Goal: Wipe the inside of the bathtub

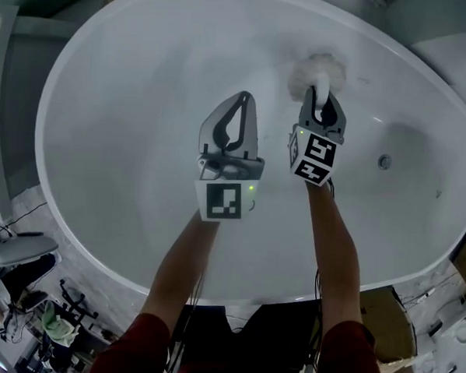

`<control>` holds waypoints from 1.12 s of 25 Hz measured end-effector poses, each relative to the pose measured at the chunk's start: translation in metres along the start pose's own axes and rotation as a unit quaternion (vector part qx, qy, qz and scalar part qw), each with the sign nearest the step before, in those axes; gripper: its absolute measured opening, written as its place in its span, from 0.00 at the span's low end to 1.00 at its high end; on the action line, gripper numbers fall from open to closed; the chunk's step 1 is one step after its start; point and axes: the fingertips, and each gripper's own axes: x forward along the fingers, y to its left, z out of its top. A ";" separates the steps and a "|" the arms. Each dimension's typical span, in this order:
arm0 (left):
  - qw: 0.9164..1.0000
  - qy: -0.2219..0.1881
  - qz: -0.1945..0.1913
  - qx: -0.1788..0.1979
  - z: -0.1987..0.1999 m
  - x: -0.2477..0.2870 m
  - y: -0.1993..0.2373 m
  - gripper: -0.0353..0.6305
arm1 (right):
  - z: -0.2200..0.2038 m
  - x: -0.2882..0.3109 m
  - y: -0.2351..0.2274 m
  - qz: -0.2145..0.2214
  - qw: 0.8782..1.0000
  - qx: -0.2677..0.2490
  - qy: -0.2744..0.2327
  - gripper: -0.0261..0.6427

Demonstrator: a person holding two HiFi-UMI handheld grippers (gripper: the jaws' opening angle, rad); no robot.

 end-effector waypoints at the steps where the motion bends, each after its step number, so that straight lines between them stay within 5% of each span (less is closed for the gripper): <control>1: 1.000 0.000 0.006 0.000 -0.002 -0.001 0.019 0.08 | 0.005 0.008 0.021 0.007 1.000 -0.002 -0.004 0.18; 6: 0.999 0.002 0.032 -0.008 -0.013 -0.005 0.105 0.08 | 0.024 0.045 0.109 0.030 0.999 -0.010 -0.018 0.18; 13: 0.999 0.002 0.052 -0.011 -0.014 -0.017 0.158 0.08 | 0.034 0.071 0.173 0.043 0.998 -0.002 -0.036 0.18; 28: 0.998 0.002 0.064 -0.011 -0.024 0.001 0.171 0.08 | 0.038 0.099 0.185 0.049 0.997 -0.025 -0.056 0.18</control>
